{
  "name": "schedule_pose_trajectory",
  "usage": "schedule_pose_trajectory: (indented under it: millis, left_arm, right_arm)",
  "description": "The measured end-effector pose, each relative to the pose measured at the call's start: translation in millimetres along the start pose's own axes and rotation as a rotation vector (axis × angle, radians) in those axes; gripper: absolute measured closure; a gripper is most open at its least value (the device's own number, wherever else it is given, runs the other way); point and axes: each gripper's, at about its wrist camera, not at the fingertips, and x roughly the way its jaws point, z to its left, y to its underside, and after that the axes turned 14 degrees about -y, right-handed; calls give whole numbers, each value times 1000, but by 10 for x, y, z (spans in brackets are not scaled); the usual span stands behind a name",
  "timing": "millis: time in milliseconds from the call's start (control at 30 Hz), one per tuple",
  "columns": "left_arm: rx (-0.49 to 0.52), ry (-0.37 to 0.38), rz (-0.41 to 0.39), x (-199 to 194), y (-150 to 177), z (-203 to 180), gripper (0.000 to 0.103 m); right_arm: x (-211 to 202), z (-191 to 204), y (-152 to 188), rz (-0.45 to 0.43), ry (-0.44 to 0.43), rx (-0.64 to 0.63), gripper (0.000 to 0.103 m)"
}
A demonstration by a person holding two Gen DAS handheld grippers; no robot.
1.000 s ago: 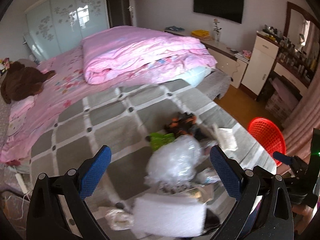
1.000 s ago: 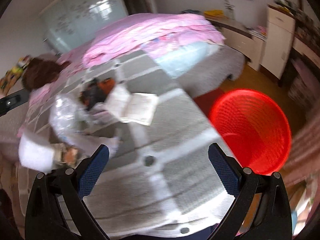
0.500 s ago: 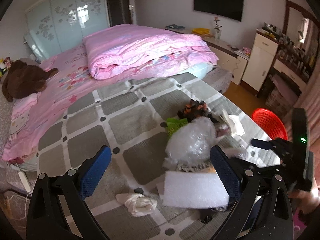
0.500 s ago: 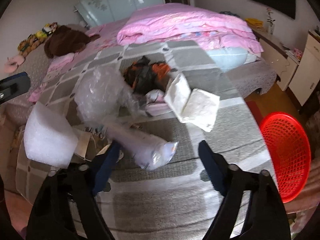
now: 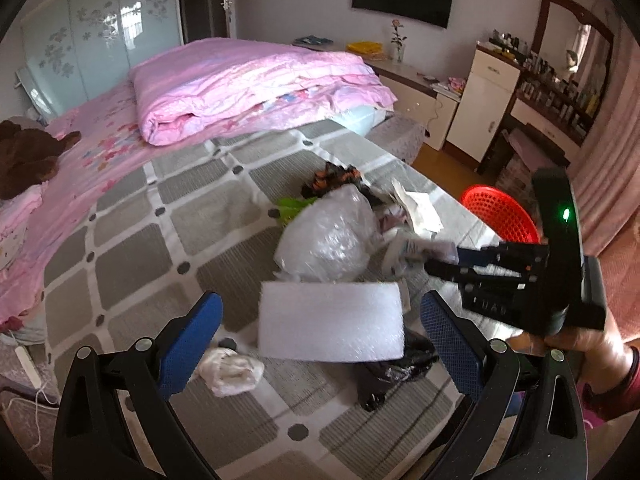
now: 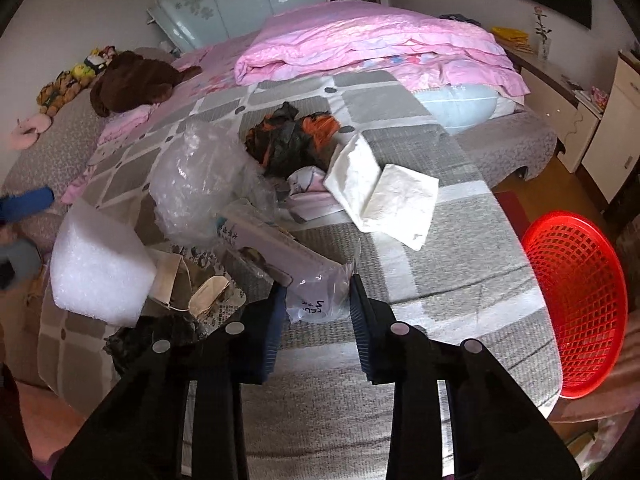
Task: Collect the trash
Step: 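Grasp the white foam sheet with the left tool while the right tool grasps the wipes packet, then carry the foam sheet and wipes packet to the red wastebasket and release both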
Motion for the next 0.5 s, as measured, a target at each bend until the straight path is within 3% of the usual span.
schedule_pose_trajectory:
  millis: [300,367,500]
  left_arm:
    - [17,16,20,157,49,-98,10]
    - [11,21,23,179,45,-79,25]
    - [-11,36,28,212,53,-34,28]
  right_arm:
    - [-91,-76,0,-25,14,33,72]
    - [-107,-99,-1,-30,17,41,72]
    - [-149,-150,-3,-42,21,60,72]
